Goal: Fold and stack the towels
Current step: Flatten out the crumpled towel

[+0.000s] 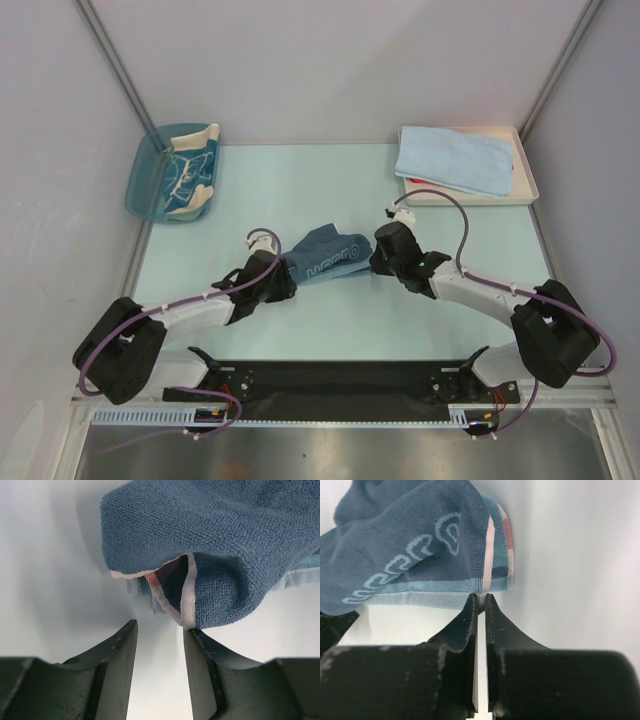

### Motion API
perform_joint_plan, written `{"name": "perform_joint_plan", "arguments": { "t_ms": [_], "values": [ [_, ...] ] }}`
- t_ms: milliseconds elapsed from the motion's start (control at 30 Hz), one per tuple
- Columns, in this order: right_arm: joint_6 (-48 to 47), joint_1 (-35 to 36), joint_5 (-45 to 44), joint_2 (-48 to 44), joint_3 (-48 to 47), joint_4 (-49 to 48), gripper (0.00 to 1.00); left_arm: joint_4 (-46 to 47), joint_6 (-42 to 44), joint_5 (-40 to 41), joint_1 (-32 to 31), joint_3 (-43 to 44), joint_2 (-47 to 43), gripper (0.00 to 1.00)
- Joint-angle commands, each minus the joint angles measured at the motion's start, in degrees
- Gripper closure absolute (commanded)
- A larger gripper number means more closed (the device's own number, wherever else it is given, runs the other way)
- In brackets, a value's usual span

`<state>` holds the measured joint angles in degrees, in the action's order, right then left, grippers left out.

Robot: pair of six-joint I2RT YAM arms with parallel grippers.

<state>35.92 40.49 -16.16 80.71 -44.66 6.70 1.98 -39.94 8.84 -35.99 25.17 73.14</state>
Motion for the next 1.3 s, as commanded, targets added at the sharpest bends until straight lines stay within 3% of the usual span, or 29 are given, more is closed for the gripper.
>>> {"name": "perform_joint_plan", "arguments": {
  "t_ms": [0, 467, 700, 1067, 1267],
  "values": [
    [-0.8, 0.6, -2.0, -3.0, -1.4, 1.1, 1.00, 2.3, 0.9, 0.7, -0.2, 1.6, 1.5, 0.54],
    [-1.0, 1.0, -3.1, -8.2, -0.5, 3.4, 1.00, 9.6, -1.8, -2.3, -0.1, 1.1, 3.8, 0.57],
    [-2.2, 1.0, -3.8, -12.2, -1.8, 6.1, 1.00, 7.8, -0.7, -1.9, 1.9, 4.1, 4.3, 0.49],
    [-2.2, 1.1, -3.9, -13.8, -0.8, 7.0, 1.00, 1.3, 3.6, -3.4, 7.2, 17.7, 12.4, 0.46],
    [-2.3, 1.0, -4.0, -13.2, -0.5, 7.0, 1.00, -0.7, 5.0, -5.4, 7.5, 17.2, 7.7, 0.44]
  ]
}}
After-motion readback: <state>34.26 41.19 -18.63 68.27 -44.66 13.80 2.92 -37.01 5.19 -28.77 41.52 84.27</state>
